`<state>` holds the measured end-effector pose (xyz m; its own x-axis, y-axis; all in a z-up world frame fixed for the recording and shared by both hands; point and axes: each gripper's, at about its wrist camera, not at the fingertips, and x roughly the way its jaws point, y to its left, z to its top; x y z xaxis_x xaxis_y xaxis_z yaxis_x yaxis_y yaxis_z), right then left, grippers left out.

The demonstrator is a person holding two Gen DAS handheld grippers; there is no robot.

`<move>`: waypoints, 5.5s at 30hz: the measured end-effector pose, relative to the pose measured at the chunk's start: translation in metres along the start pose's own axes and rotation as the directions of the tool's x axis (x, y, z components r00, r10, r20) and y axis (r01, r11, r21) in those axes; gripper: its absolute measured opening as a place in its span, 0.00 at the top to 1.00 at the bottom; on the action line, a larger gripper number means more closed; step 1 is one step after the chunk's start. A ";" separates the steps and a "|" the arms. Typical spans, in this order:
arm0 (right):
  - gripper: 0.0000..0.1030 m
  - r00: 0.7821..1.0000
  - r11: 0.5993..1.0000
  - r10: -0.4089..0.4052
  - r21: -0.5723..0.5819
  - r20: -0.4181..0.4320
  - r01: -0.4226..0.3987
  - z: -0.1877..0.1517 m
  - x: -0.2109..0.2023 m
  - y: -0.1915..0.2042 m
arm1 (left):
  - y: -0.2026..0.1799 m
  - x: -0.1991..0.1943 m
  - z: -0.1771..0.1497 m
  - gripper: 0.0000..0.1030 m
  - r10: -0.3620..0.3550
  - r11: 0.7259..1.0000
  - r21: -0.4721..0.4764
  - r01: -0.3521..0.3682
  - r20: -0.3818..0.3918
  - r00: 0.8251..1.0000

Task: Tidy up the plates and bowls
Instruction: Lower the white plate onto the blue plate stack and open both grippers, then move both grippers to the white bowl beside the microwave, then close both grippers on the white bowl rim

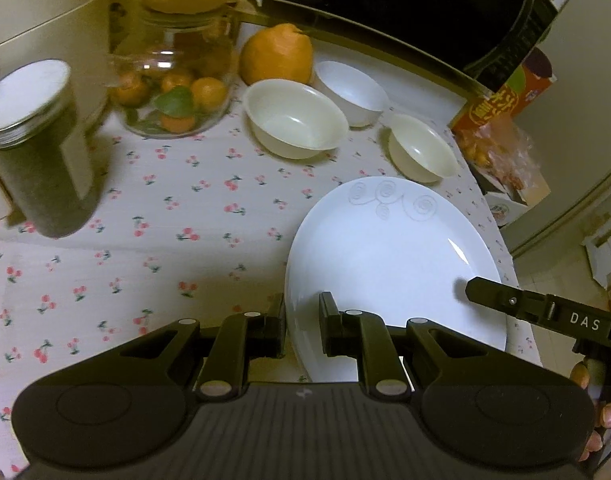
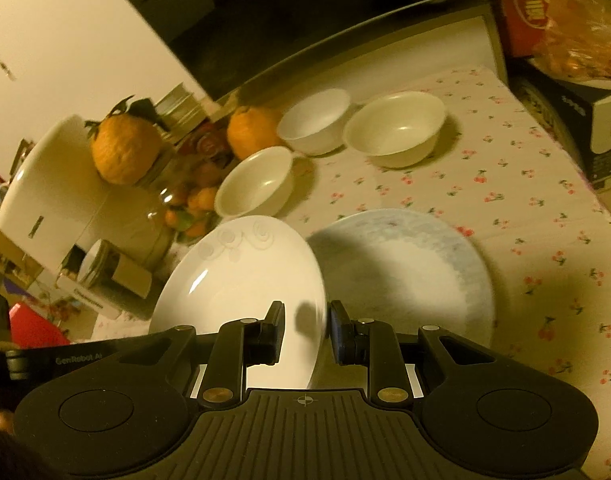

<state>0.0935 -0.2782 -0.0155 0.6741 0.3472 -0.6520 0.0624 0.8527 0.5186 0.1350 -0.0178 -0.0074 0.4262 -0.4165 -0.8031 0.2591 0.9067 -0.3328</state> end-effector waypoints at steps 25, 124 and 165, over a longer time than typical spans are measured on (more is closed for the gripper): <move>0.77 0.990 0.990 -0.138 0.045 0.017 0.137 0.007 -0.003 -0.060 | -0.072 0.046 -0.003 0.86 0.083 0.983 0.160 -0.088 0.039 0.996; 0.04 0.991 0.997 -0.062 -0.041 0.117 0.067 0.176 0.135 -0.032 | -0.043 0.112 0.166 0.42 0.123 0.989 0.052 -0.138 0.230 0.965; 0.84 0.987 1.000 -0.024 -0.014 0.157 0.026 0.174 0.177 -0.038 | -0.038 0.134 0.173 0.91 0.096 0.995 0.016 -0.102 0.230 0.969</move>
<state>0.3386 -0.3166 -0.0548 0.7794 0.2613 -0.5694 0.0701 0.8668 0.4937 0.3324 -0.1197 -0.0168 0.6367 -0.3319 -0.6960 0.2284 0.9433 -0.2409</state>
